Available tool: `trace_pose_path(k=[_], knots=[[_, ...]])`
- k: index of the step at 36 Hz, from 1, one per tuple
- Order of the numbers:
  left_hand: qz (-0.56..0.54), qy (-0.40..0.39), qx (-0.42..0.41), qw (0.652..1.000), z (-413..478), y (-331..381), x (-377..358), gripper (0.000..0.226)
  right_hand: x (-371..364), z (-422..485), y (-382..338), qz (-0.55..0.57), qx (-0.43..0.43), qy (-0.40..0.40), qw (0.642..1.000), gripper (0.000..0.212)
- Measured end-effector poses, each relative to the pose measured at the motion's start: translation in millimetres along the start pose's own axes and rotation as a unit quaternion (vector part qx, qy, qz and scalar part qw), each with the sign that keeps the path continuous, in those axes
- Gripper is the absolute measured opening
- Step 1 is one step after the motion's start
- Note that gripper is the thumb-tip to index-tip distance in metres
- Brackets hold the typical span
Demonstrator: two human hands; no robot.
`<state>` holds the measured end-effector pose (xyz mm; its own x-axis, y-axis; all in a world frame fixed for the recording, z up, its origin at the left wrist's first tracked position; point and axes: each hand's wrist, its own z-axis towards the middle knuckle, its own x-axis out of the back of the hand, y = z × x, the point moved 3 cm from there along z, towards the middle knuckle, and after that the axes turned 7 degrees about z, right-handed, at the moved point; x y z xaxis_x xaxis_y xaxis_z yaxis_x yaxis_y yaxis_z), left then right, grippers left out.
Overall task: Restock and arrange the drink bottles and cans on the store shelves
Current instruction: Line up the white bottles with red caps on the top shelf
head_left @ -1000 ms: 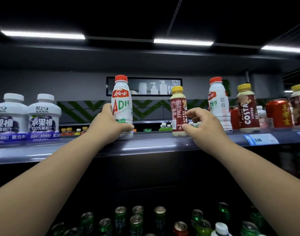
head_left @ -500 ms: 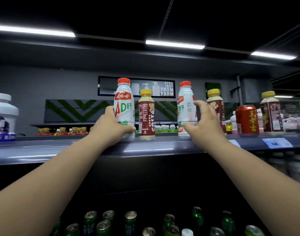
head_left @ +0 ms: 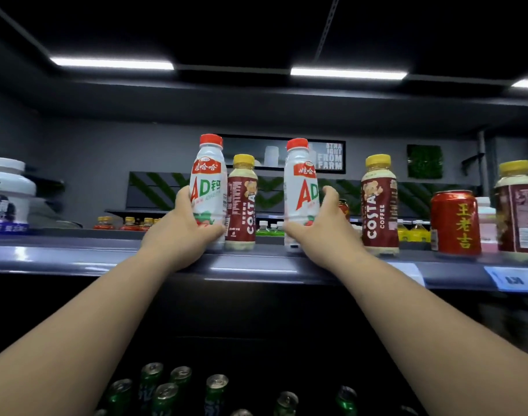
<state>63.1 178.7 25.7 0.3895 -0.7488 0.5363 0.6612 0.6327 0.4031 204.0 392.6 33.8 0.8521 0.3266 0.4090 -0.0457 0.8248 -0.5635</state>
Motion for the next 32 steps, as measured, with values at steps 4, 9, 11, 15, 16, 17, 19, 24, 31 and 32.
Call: trace_pose_path(k=[4, 9, 11, 15, 16, 17, 19, 24, 31, 32], knots=[[0.006, 0.018, 0.008, 1.000, -3, 1, 1, 0.087, 0, 4, 8, 0.043, 0.000, -0.014, 0.999, 0.096], [0.023, 0.045, 0.011, 0.999, -5, 4, 2, 0.087, 0, 2, 7, 0.016, 0.002, 0.006, 1.000, 0.094], [0.020, 0.044, 0.013, 0.999, -4, 3, 2, 0.083, -1, 1, 7, 0.013, -0.003, -0.008, 1.000, 0.087], [0.018, 0.028, 0.007, 0.999, -3, 2, 2, 0.073, -1, -1, 4, -0.004, -0.001, -0.044, 0.999, 0.078], [0.015, 0.025, 0.004, 1.000, -3, 2, 2, 0.073, 0, -2, 3, -0.003, 0.002, -0.040, 0.999, 0.079], [0.010, 0.024, 0.002, 1.000, -4, 3, 3, 0.072, 0, -3, 2, 0.001, 0.005, -0.032, 0.999, 0.080], [-0.004, 0.033, -0.002, 0.999, -6, 3, 4, 0.073, 1, -6, 1, 0.018, 0.016, -0.012, 1.000, 0.079], [-0.099, 0.087, -0.047, 0.990, -13, 3, 12, 0.077, 4, -13, -1, 0.082, 0.063, 0.059, 0.993, 0.061], [-0.271, 0.092, -0.077, 0.955, -21, 8, 21, 0.072, 24, -26, 8, 0.188, 0.060, 0.106, 0.975, 0.070], [-0.294, 0.081, -0.079, 0.949, -24, 11, 21, 0.071, 27, -30, 10, 0.199, 0.057, 0.103, 0.973, 0.067]])
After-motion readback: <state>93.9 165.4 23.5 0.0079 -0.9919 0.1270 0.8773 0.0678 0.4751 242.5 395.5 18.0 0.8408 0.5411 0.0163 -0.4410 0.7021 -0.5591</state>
